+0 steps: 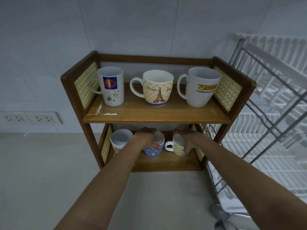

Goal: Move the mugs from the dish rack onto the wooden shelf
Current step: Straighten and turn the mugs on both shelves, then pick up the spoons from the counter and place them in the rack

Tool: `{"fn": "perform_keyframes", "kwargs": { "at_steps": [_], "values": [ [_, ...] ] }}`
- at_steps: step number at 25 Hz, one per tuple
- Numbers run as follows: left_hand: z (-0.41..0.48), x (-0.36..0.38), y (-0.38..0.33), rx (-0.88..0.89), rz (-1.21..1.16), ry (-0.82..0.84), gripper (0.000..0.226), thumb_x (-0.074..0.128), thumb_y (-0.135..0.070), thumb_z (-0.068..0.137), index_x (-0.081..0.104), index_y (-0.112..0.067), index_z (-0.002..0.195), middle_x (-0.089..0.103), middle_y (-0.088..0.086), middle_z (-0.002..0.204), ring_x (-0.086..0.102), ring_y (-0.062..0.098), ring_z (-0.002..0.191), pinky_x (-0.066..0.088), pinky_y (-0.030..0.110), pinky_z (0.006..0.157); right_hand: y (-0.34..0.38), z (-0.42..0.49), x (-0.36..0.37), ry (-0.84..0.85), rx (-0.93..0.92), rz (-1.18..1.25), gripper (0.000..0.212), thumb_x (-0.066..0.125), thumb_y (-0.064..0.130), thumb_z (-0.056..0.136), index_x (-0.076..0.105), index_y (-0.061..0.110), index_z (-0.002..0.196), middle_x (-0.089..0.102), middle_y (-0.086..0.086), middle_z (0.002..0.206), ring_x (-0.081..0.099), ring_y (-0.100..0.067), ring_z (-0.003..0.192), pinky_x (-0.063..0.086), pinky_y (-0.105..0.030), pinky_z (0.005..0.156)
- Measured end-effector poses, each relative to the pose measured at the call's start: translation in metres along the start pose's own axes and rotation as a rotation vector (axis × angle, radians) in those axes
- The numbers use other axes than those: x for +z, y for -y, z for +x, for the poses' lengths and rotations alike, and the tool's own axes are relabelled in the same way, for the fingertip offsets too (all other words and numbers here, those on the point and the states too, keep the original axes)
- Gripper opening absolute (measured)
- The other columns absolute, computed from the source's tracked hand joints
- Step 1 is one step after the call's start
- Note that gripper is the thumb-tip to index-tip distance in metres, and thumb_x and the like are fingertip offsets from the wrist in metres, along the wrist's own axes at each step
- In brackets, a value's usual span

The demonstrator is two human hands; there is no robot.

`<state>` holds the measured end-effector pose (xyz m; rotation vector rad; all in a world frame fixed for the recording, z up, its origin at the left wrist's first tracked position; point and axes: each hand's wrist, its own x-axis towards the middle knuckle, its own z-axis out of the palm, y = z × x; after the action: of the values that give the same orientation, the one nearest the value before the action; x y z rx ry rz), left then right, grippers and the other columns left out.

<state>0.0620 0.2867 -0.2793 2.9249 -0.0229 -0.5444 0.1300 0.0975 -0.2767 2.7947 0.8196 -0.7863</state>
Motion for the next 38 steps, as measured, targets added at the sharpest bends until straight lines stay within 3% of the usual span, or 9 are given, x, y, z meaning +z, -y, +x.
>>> {"fn": "perform_keyframes", "kwargs": {
  "at_steps": [5,7,11,14,18,26,31,34,38],
  "values": [
    [-0.005,0.014,0.002,0.017,0.024,-0.039,0.081,0.052,-0.048,0.091,0.007,-0.018,0.152,0.012,0.008,0.160,0.018,0.028,0.144,0.021,0.044,0.115,0.006,-0.006,0.012,-0.032,0.066,-0.004,0.097,0.072,0.014,0.078,0.009,0.033,0.149,0.006,-0.008,0.160,0.027,-0.036,0.140,0.042,-0.046,0.104],
    [-0.021,0.036,-0.001,0.018,0.044,-0.231,0.077,0.045,-0.047,0.094,0.003,-0.019,0.152,0.004,0.006,0.161,0.008,0.027,0.147,0.011,0.046,0.118,0.020,-0.024,0.028,-0.248,0.070,0.075,0.091,0.066,0.019,0.083,0.006,0.032,0.150,-0.004,-0.006,0.161,0.013,-0.035,0.145,0.034,-0.048,0.111],
    [-0.088,0.112,-0.032,0.075,-0.214,-0.589,0.060,0.053,-0.031,0.091,0.033,-0.013,0.146,0.033,0.008,0.153,0.027,0.026,0.142,0.022,0.043,0.116,0.044,-0.095,0.101,-0.637,-0.145,0.442,0.065,0.059,0.013,0.082,0.035,0.019,0.143,0.032,-0.004,0.152,0.035,-0.023,0.136,0.039,-0.035,0.104],
    [-0.134,0.175,-0.077,0.119,-0.408,-0.677,0.048,0.062,-0.013,0.080,0.059,-0.010,0.127,0.060,0.007,0.130,0.055,0.026,0.121,0.038,0.035,0.105,0.028,-0.156,0.170,-0.722,-0.215,0.486,0.041,0.062,0.008,0.077,0.062,0.016,0.118,0.067,-0.003,0.114,0.064,-0.020,0.100,0.048,-0.024,0.081],
    [-0.166,0.218,-0.150,0.199,-0.409,-0.550,0.044,0.055,-0.012,0.082,0.060,-0.015,0.126,0.061,0.002,0.124,0.056,0.022,0.113,0.040,0.028,0.099,-0.026,-0.211,0.220,-0.668,-0.141,0.503,0.015,0.064,0.016,0.080,0.071,0.021,0.093,0.075,0.001,0.084,0.070,-0.023,0.072,0.055,-0.032,0.063],
    [-0.163,0.240,-0.269,0.418,-0.231,-0.552,0.056,0.080,-0.012,0.058,0.070,-0.012,0.113,0.072,0.001,0.110,0.070,0.018,0.089,0.055,0.023,0.075,-0.124,-0.242,0.271,-0.749,-0.058,0.324,0.029,0.074,-0.002,0.066,0.072,0.008,0.093,0.072,-0.011,0.093,0.067,-0.036,0.081,0.057,-0.039,0.067],
    [-0.156,0.242,-0.295,0.241,-0.006,-0.521,0.046,0.075,-0.031,0.068,0.070,-0.018,0.112,0.070,0.002,0.093,0.068,0.022,0.076,0.057,0.026,0.058,-0.147,-0.230,0.268,-0.564,0.008,0.219,0.034,0.055,0.025,0.091,0.059,0.018,0.124,0.061,-0.004,0.124,0.053,-0.026,0.117,0.046,-0.037,0.089],
    [-0.164,0.241,-0.297,0.127,0.022,-0.520,0.027,0.076,-0.041,0.071,0.068,-0.018,0.083,0.063,0.002,0.078,0.066,0.020,0.066,0.049,0.025,0.043,-0.148,-0.223,0.258,-0.455,-0.039,0.259,0.025,0.058,0.028,0.090,0.063,0.016,0.112,0.061,-0.006,0.116,0.051,-0.024,0.116,0.045,-0.034,0.091],
    [-0.171,0.238,-0.275,-0.271,-0.082,-0.400,0.024,0.049,-0.034,0.090,0.057,-0.014,0.101,0.058,0.007,0.118,0.062,0.026,0.097,0.049,0.035,0.076,-0.138,-0.218,0.244,-0.159,-0.072,0.490,0.006,0.066,0.020,0.077,0.060,0.020,0.080,0.069,-0.007,0.093,0.063,-0.022,0.084,0.050,-0.032,0.075]
  ]
}}
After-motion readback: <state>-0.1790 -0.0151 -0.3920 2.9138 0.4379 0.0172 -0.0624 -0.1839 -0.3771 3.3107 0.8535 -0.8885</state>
